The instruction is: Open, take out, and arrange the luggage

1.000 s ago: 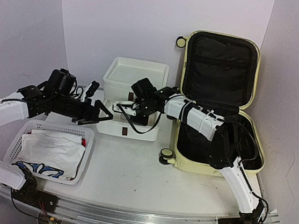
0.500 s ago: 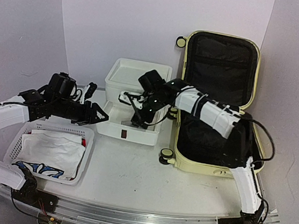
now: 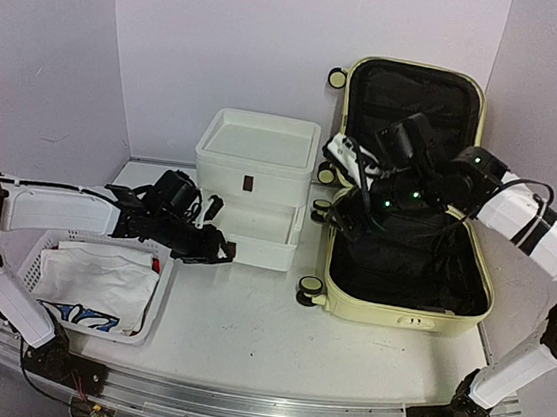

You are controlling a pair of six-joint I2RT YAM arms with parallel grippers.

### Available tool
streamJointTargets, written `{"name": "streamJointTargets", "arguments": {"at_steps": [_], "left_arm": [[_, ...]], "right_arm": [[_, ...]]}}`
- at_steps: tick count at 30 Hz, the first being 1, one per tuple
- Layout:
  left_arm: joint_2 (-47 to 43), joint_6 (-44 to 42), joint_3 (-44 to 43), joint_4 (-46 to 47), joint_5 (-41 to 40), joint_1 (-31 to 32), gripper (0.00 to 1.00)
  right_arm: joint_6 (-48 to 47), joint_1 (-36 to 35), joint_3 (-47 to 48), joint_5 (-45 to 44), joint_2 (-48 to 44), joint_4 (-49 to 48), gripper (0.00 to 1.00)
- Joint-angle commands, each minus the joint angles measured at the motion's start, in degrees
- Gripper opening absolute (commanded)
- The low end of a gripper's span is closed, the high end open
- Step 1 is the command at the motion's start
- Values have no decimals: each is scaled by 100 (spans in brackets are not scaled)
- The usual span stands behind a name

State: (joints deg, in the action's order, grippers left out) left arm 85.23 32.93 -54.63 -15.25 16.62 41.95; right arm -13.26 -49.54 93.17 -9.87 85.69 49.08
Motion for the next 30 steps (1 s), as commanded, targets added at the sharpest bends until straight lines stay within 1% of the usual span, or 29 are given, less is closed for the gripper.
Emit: {"name": "streamJointTargets", "arguments": {"at_steps": [1, 6, 9, 12, 14, 16, 19, 20, 21, 22, 23, 24, 25, 26, 28, 30], "left_arm": [[298, -196, -574, 474, -750, -7, 38], [727, -524, -1055, 527, -1206, -16, 36], [945, -605, -1379, 530, -1428, -12, 37], [1185, -736, -1707, 523, -1602, -12, 38], [1319, -757, -1872, 531, -1895, -12, 38], [1473, -805, -2082, 542, -1998, -12, 38], [1670, -833, -2320, 561, -2105, -12, 36], [1693, -863, -2373, 574, -2063, -12, 36], [1675, -955, -2410, 587, -1986, -12, 38], [1665, -1026, -2438, 595, -1920, -12, 42], [1682, -1098, -2483, 593, -1857, -18, 48], [1705, -1174, -2566, 572, -1752, -50, 51], [1681, -1190, -2588, 518, -1605, -119, 53], [1601, -1196, -2526, 511, -1395, -167, 55], [1292, -1312, -2325, 514, -1300, -196, 61], [877, -1633, -2106, 521, -1179, -201, 71]], "right_arm": [[656, -6, -998, -156, -291, -1, 98], [1046, 13, -1874, -443, -710, -53, 98], [1153, 8, -2258, -594, -983, -52, 98], [1262, 23, -2557, -711, -1353, -45, 98], [1281, 21, -2727, -765, -1611, -46, 98], [1485, 23, -2862, -772, -1816, -39, 98], [1606, 36, -3025, -735, -1959, -33, 98], [1647, 43, -3046, -579, -1944, -104, 98], [1698, 50, -3057, -376, -1872, -244, 98], [1728, 69, -3042, -169, -1744, -423, 98], [1793, 119, -2990, -39, -1576, -594, 98], [1900, 173, -2908, 47, -1356, -775, 98], [2043, 285, -2818, 257, -1042, -1010, 98], [2326, 499, -2703, 590, -805, -1251, 98], [3139, 1007, -2373, 1300, -288, -1679, 98], [3574, 1323, -1934, 1843, 243, -2017, 98]]}}
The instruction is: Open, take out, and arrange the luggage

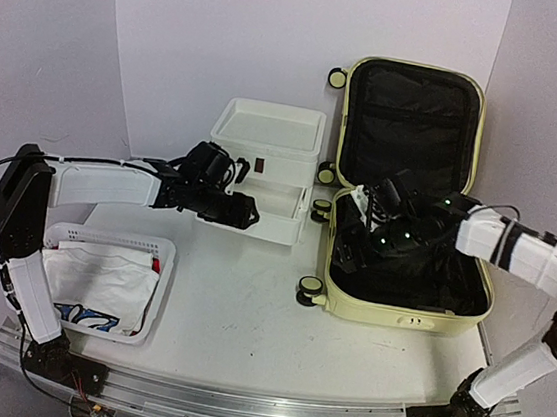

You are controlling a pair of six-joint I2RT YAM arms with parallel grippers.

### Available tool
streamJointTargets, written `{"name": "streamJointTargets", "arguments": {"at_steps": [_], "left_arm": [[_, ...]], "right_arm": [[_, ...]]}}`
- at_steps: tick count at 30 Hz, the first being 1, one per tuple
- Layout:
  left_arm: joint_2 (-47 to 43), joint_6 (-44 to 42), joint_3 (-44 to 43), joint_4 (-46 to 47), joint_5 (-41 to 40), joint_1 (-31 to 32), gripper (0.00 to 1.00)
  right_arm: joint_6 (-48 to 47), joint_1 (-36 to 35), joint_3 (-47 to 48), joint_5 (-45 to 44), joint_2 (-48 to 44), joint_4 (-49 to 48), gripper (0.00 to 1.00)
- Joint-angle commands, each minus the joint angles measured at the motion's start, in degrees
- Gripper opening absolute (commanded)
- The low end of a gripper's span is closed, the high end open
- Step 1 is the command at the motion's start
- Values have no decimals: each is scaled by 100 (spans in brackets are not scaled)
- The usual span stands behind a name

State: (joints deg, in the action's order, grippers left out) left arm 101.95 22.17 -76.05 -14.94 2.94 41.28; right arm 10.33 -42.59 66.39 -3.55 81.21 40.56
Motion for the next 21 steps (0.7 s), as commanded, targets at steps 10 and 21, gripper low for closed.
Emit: {"name": "streamJointTargets", "arguments": {"at_steps": [10, 21], "left_arm": [[-1132, -1273, -1118, -875, 1389, -1658, 95], [1589, -1124, -5067, -2284, -32, -2157, 89]], "right_arm": [[951, 768, 2278, 2162, 2599, -1893, 98], [-981, -707, 2377, 1230, 2980, -1588, 84]]}}
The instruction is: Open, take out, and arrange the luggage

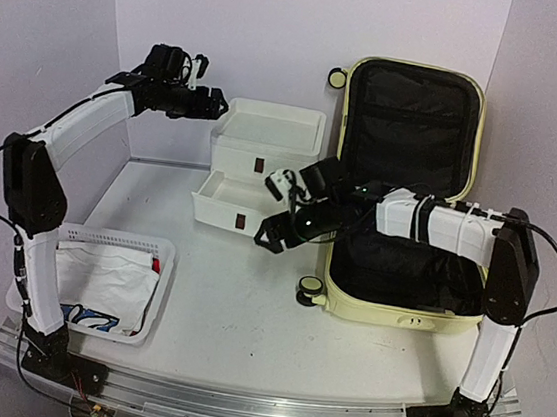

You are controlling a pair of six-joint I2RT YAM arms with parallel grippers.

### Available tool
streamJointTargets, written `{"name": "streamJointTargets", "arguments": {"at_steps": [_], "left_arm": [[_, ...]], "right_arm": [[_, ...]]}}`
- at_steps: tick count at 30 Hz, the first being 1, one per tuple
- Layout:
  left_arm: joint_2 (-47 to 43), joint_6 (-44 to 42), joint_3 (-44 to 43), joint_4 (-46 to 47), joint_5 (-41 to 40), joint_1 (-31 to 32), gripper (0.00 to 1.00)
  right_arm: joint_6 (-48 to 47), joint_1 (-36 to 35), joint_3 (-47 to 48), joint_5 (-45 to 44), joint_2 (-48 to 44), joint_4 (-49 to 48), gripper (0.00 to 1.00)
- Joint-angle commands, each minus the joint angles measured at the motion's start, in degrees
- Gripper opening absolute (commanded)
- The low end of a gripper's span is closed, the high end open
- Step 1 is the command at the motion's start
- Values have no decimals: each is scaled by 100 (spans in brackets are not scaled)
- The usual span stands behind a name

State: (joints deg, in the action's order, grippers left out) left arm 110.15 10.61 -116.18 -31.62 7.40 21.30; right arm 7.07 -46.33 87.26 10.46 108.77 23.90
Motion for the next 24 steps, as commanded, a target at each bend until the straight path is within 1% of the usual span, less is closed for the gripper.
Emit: {"name": "streamJointTargets", "arguments": {"at_steps": [1, 4, 6, 7, 9, 11, 13, 15, 19, 21, 24], "left_arm": [[1022, -54, -1397, -739, -513, -161, 87], [1559, -114, -2062, -894, -839, -169, 82], [1813, -177, -2285, -888, -764, -170, 78], [1924, -202, -2346, -890, -758, -170, 75], [2095, -253, -2366, -890, -498, -170, 67], [2130, -267, -2248, -915, -464, -168, 53], [2082, -221, -2025, -900, -577, -161, 48], [2107, -267, -1927, -906, -520, -161, 45], [2003, -426, -1548, -934, -454, -160, 38], [1951, -538, -1375, -944, -443, -161, 37], [1888, -747, -1188, -956, -436, -160, 35]], "right_arm": [[-657, -377, 349, -127, 304, 87, 82], [-903, -464, 515, 110, 513, 141, 73], [-991, -524, 641, 175, 685, 141, 68], [-1041, -546, 720, 148, 789, 149, 68], [-1178, -605, 892, -86, 1044, 145, 66], [-1390, -650, 1042, -494, 1245, 109, 63], [-1641, -680, 1237, -910, 1446, 55, 62], [-1938, -678, 1384, -1402, 1625, -169, 65], [-2746, -662, 1963, -2518, 2065, -484, 76], [-3027, -601, 2344, -2712, 2313, -500, 81], [-3187, -438, 2873, -2782, 2628, -500, 85]]}}
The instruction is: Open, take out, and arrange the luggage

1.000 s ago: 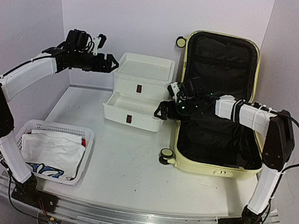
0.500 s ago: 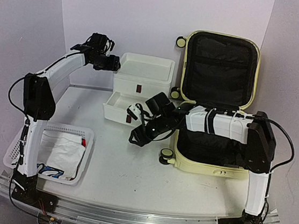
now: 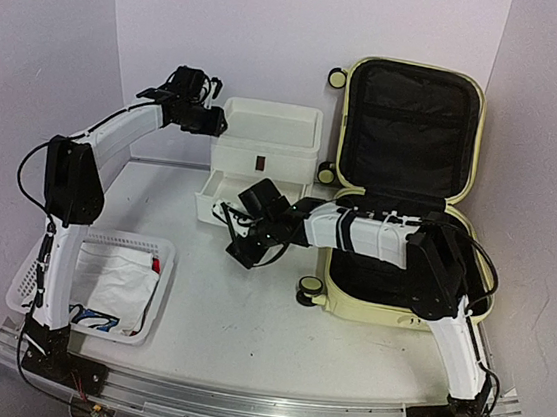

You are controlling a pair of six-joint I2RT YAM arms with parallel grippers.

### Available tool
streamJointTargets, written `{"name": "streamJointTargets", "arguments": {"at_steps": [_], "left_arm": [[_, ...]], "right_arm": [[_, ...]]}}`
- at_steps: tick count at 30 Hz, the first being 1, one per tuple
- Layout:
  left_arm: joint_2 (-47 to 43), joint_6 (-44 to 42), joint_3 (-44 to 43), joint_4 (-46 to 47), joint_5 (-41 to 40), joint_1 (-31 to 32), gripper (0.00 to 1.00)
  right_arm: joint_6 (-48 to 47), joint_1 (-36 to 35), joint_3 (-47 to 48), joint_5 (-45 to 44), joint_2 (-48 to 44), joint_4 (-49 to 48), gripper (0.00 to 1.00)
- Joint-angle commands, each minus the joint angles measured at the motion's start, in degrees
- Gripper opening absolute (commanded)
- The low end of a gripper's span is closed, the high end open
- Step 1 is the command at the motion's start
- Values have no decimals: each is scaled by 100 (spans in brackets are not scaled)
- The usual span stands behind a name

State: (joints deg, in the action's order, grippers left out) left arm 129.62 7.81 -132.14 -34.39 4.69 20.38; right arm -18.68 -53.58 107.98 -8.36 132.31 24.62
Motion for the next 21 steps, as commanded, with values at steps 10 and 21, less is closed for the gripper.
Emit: {"name": "streamJointTargets", "arguments": {"at_steps": [10, 21], "left_arm": [[-37, -659, 403, -796, 51, -65, 34], [10, -402, 28, -1004, 38, -19, 58]], "right_arm": [[-668, 835, 2125, -782, 1123, -564, 93], [-42, 908, 2339, 428, 686, -147, 96]]}}
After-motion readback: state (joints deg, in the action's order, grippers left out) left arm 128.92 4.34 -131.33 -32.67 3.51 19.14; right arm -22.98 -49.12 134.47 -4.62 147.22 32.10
